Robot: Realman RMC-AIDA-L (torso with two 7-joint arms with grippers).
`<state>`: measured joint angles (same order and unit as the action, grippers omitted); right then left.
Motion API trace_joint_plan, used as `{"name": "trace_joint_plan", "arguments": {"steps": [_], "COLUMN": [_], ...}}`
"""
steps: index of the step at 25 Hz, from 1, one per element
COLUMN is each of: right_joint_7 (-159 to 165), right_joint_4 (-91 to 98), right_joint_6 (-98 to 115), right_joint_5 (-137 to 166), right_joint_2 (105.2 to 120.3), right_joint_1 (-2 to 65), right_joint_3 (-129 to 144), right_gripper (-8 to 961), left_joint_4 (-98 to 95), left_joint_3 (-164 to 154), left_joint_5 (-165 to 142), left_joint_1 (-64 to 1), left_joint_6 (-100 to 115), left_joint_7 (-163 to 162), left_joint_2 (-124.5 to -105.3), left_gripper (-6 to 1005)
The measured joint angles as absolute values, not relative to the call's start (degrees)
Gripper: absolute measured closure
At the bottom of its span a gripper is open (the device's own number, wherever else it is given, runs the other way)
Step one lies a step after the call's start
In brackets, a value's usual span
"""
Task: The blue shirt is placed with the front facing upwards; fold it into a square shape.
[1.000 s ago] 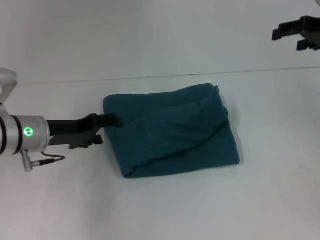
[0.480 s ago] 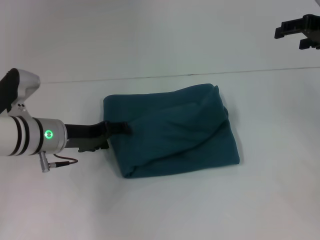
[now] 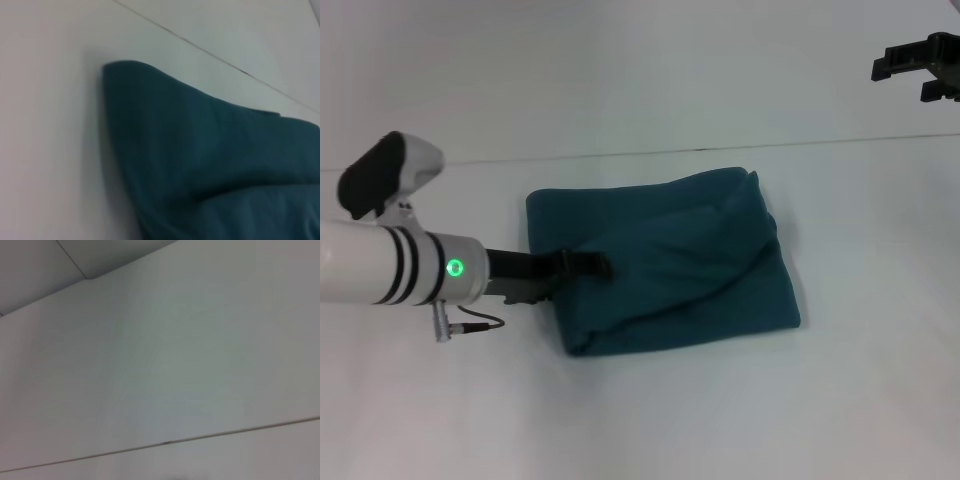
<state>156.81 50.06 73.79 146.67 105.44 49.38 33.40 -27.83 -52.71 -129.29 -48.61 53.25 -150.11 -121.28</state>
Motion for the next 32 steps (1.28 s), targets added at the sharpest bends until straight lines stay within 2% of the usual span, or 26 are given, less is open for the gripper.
{"name": "trace_joint_plan", "arguments": {"steps": [8, 13, 21, 27, 32], "right_joint_7": [156.3, 155.9, 155.6, 155.5, 155.4], "right_joint_4": [50.1, 50.1, 49.9, 49.9, 49.9], "right_joint_6": [74.3, 74.4, 74.5, 74.6, 74.6], "right_joint_5": [146.3, 146.2, 146.2, 146.2, 146.2], "right_joint_2": [105.47, 105.47, 105.47, 105.47, 105.39], "right_joint_1": [49.1, 49.0, 48.6, 48.1, 47.7], "right_joint_3": [33.4, 33.4, 33.4, 33.4, 33.4], "right_gripper": [68, 68, 69, 69, 68], "left_joint_4": [-30.5, -30.8, -34.6, -37.4, -39.7], "left_joint_3": [-54.0, -53.8, -53.4, -53.0, -50.7], "left_joint_5": [-128.8, -128.7, -126.6, -119.5, -119.6], "left_joint_1": [-49.0, -49.3, -48.5, -45.3, -41.3], "left_joint_6": [54.9, 56.0, 60.8, 68.9, 73.1], "left_joint_7": [-149.1, -148.2, -146.8, -143.6, -143.5], "left_joint_2": [-121.64, -122.0, -123.71, -123.31, -122.61], "left_gripper": [222, 452, 672, 874, 896]}}
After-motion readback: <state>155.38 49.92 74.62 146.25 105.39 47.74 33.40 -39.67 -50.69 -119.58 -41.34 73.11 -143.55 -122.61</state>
